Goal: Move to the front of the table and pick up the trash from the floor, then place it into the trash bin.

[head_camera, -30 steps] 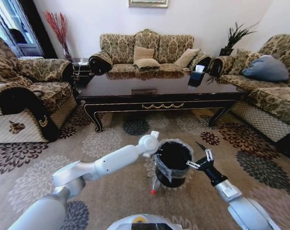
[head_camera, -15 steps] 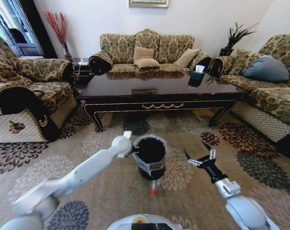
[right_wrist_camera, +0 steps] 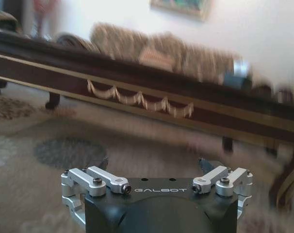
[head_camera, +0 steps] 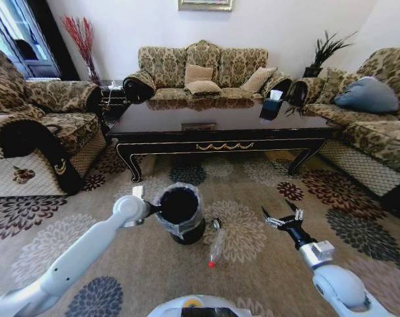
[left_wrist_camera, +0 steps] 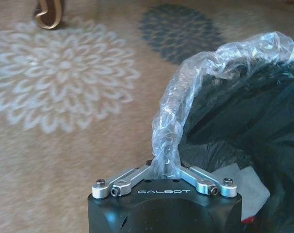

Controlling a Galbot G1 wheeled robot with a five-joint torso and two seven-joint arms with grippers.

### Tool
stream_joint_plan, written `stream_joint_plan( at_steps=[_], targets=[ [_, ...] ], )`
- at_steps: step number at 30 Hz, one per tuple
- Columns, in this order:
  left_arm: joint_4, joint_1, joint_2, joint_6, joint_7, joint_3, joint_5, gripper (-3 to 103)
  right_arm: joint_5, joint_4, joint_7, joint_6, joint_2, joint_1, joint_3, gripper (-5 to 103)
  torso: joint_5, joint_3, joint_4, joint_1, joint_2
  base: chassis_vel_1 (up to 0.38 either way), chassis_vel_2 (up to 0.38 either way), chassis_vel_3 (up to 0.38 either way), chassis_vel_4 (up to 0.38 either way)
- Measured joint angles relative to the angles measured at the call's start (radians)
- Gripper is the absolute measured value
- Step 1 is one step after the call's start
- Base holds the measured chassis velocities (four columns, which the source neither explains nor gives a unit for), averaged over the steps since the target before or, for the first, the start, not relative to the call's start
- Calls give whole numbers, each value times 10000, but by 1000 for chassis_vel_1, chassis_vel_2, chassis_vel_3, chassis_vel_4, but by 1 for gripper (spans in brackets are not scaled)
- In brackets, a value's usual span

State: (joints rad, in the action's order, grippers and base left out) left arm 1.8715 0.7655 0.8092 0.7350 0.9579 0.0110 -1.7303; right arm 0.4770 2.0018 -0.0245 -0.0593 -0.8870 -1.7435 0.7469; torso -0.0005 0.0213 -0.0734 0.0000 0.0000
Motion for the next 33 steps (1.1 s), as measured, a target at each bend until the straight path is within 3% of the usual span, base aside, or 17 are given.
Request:
stream_joint_plan(
  at_steps=[2, 5, 10, 13, 17, 23, 25, 27, 30, 33],
  targets=[
    [-2, 477, -221, 3, -146, 373, 190, 0, 688, -68, -213, 859, 11, 415, -361, 100, 3, 0, 6, 0, 0, 0, 0, 0, 0],
    [69, 906, -366, 5, -221, 730, 254, 0, 1215, -262, -372, 1497, 47, 951, -763, 100, 5, 0, 20, 0, 0, 0, 0, 0, 0],
    [405, 1689, -636, 4, -371, 1453, 367, 0, 2032, -577, -508, 2930, 342, 1892, -1519, 100, 3, 0, 4, 0, 0, 0, 0, 0, 0],
    [563, 2084, -932, 4, -500, 1804, 381, 0, 2669, -679, -892, 3747, 457, 2584, -2169, 100, 3, 0, 8, 0, 0, 0, 0, 0, 0],
    [610, 2308, -1118, 5, -519, 2179, 398, 0, 3033, -820, -1124, 4317, 518, 3054, -2773, 100, 2, 0, 15, 0, 0, 0, 0, 0, 0],
    [820, 2756, -1322, 3, -528, 2912, 275, 0, 2754, -1247, -1185, 4940, 433, 3733, -3996, 100, 5, 0, 6, 0, 0, 0, 0, 0, 0],
    [860, 3248, -1397, 4, -551, 3469, 294, 0, 3779, -1427, -1951, 5827, 351, 4639, -4876, 100, 4, 0, 11, 0, 0, 0, 0, 0, 0],
    [861, 3345, -1388, 4, -553, 3571, 313, 0, 4062, -1441, -2195, 6069, 342, 4846, -5017, 100, 3, 0, 10, 0, 0, 0, 0, 0, 0],
    [972, 3878, -1267, 4, -566, 4008, 372, 0, 5434, -1528, -3549, 7205, 168, 6059, -5669, 100, 1, 0, 9, 0, 0, 0, 0, 0, 0],
    [1035, 4093, -1246, 4, -569, 4139, 429, 0, 5887, -1729, -4220, 7619, 63, 6576, -5957, 100, 1, 0, 12, 0, 0, 0, 0, 0, 0]
  ],
)
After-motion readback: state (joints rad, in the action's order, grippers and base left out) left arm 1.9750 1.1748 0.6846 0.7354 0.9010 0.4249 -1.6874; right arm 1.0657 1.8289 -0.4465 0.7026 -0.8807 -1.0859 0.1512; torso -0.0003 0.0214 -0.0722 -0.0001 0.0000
